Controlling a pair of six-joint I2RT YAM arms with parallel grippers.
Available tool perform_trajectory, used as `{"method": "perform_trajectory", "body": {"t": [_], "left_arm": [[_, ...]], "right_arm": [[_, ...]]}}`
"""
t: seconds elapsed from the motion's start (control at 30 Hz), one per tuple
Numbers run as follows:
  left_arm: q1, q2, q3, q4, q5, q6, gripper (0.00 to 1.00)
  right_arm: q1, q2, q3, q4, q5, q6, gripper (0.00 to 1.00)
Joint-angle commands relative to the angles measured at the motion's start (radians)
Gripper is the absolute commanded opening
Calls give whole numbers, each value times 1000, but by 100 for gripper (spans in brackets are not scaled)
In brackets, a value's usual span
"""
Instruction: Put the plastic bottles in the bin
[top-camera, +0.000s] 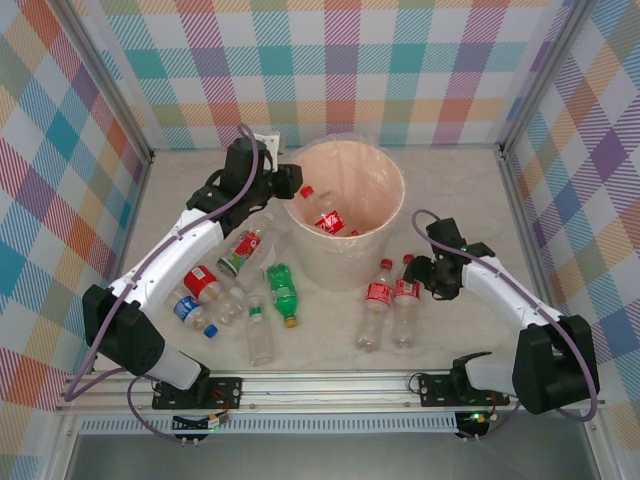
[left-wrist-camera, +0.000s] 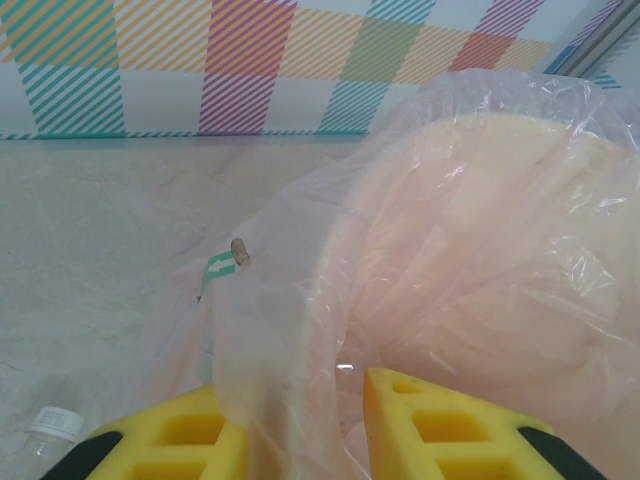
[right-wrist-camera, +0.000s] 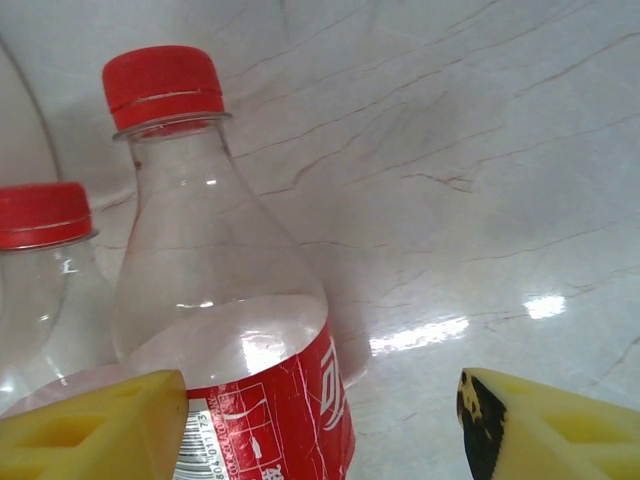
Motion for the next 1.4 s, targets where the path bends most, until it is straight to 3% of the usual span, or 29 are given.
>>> {"method": "perform_trajectory", "body": {"t": [0.0,0.17,0.3,0.6,0.83,1.0,1.17,1.37], "left_arm": [[-30,64,-38,-160,42,34,29],[-32,62,-37,-164,31,42,30],[-33,65,-37,-165,32,43,29],[-35,65,-34,-167,33,43,29],[-38,67,-36,-169,30,45,29],[-39,73,-35,-167,33,45,29],[-39,76,-46,-145,60,38,29],[-42,83,-38,-157,59,35,29]], "right_arm": [[-15,-69,-10,-122,79,-19,72],[-15,-192,28,-207,72,-38,79],[-14,-240,26,-178,-42,-36,87],[22,-94,-24,41,-167,-15,91],[-15,-11,-61,47,-98,-44,88],[-78,-147,-68,-65,-35,-59,86],[-148,-253,-72,-124,-122,-110,91],[-150,-153,-63,-105,-163,-133,99]]}}
